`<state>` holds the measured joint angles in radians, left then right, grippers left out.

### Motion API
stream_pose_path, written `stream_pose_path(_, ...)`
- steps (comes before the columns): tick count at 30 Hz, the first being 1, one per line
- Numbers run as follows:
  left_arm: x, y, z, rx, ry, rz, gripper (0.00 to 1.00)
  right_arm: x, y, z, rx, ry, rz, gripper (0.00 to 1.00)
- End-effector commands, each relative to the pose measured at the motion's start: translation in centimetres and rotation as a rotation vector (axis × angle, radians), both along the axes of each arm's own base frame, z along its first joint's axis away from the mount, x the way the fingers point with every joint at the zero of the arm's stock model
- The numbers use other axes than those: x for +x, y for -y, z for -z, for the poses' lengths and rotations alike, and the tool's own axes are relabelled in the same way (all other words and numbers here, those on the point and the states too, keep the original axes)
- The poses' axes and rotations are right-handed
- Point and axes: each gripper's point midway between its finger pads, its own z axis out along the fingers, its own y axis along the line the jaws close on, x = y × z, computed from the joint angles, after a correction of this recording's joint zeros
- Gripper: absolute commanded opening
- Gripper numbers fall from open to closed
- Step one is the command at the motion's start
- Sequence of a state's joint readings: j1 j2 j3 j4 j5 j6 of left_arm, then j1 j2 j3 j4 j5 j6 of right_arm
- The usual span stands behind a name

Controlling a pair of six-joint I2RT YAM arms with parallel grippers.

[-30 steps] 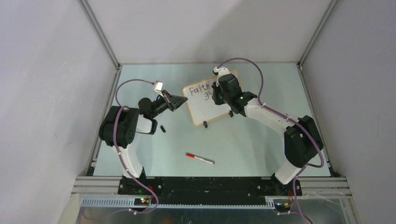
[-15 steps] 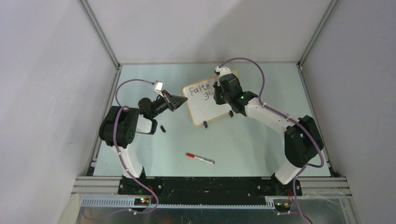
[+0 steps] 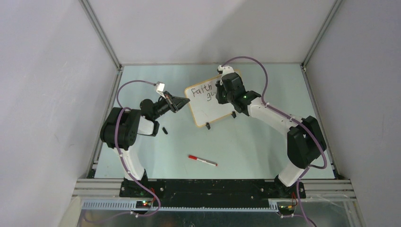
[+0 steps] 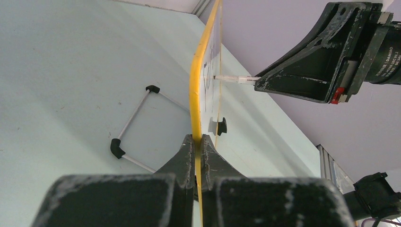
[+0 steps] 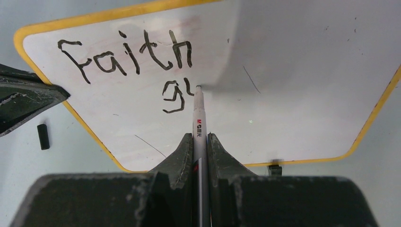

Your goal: Write a sentence on the whiteboard

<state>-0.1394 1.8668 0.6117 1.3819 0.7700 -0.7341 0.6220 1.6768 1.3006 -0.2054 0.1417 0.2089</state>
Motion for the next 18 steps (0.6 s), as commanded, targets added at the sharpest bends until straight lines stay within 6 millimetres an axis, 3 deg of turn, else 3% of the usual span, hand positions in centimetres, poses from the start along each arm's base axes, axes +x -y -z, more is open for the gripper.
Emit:
stream_pose_path(1,-0.4,0.1,-1.0,0.015,0.073,0.015,0.00,1.9,-0.6,-3.0,0.044,0.081,0.018,0.00)
stream_pose_path(8,-0.4,0.0,-0.9,0.015,0.072,0.014,0.00,2.0,-0.6,-3.3,0.045,0.086,0.018,0.00)
stream_pose_path(18,-0.4,0.0,-0.9,0.015,0.071,0.014,0.00,1.5,-0.4,-1.8,0.023,0.038,0.021,0.00)
